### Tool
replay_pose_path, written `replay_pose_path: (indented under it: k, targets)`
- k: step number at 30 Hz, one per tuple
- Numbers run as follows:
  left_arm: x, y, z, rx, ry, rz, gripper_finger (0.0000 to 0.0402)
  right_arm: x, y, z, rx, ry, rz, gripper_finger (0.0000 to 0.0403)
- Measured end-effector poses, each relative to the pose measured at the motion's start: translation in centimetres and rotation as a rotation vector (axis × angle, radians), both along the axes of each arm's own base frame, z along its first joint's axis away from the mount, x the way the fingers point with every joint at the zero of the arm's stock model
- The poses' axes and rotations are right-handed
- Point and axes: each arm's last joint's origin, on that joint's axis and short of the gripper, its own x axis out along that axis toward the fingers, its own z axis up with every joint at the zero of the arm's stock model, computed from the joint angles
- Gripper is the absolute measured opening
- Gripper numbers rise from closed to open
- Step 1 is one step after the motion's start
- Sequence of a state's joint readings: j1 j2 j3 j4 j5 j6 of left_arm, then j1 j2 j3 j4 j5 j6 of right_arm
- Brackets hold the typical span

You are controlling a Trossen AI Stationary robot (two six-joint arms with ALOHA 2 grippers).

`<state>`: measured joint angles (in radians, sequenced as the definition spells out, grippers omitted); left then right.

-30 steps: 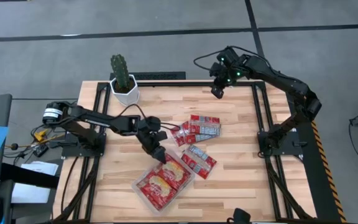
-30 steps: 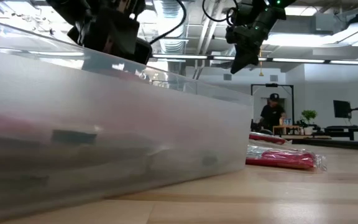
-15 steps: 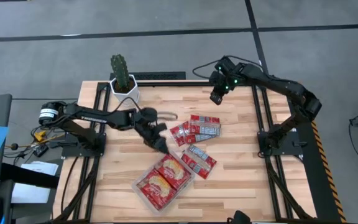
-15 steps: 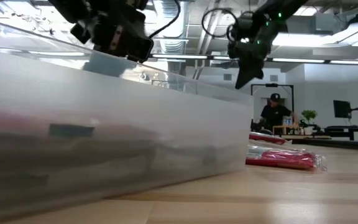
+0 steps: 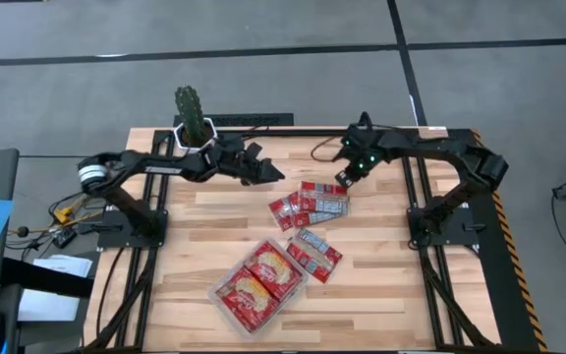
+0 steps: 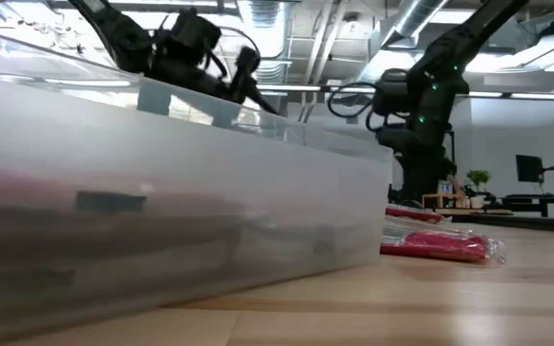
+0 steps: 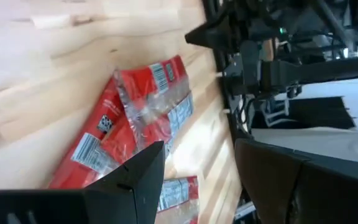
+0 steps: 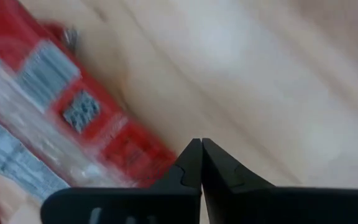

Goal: Sort popcorn bags into baskets
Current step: Put the red popcorn bag into the transparent bin

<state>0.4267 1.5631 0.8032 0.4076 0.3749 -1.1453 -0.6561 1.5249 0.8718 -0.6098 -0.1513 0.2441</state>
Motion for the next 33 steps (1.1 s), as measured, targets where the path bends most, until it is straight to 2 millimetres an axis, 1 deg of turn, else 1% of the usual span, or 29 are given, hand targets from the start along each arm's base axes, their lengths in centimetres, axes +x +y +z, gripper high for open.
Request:
replay_pose_path:
  k: [3, 7, 9, 12, 15, 18, 22, 26, 28, 33]
  targets:
    - [1.0, 0.6, -1.9, -0.042, -0.010, -0.020, 0.0183, 0.1, 1.0, -0.8, 0.018, 0.012, -0.004, 0.0020]
    - [2.0, 1.4, -4.1, -0.070, -0.033, 0.021, 0.0183, 0.7, 2.3, -1.1, 0.000, 0.046, -0.009, 0.0022]
    - [2.5, 1.8, -5.0, -0.082, -0.016, 0.047, 0.0183, 1.0, 2.8, -1.1, -0.014, 0.053, -0.011, 0.0025]
    - [3.8, 2.5, -5.8, -0.097, 0.007, 0.033, 0.0183, 1.5, 3.5, -1.0, -0.011, 0.049, -0.009, 0.0027]
    - [5.4, 3.0, -6.1, -0.101, 0.032, -0.019, 0.0183, 1.9, 4.2, -1.0, -0.018, 0.053, -0.008, 0.0024]
    - [6.8, 3.6, -5.9, -0.091, 0.093, -0.051, 0.0183, 2.4, 4.6, -1.0, -0.034, 0.031, 0.005, 0.0019]
    - [7.8, 4.1, -5.6, -0.055, 0.218, -0.049, 0.0183, 3.0, 5.1, -0.8, -0.046, -0.013, 0.008, 0.0019]
    - [7.9, 4.3, -5.4, -0.043, 0.274, -0.021, 0.0183, 3.6, 5.4, -0.7, -0.060, -0.051, 0.025, 0.0028]
    - [7.8, 4.3, -5.6, -0.049, 0.294, -0.035, 0.0183, 3.6, 5.4, -0.7, -0.059, -0.054, 0.026, 0.0030]
    - [7.6, 3.9, -6.2, -0.086, 0.348, -0.054, 0.0183, 3.6, 5.4, -0.6, -0.064, -0.060, 0.028, 0.0022]
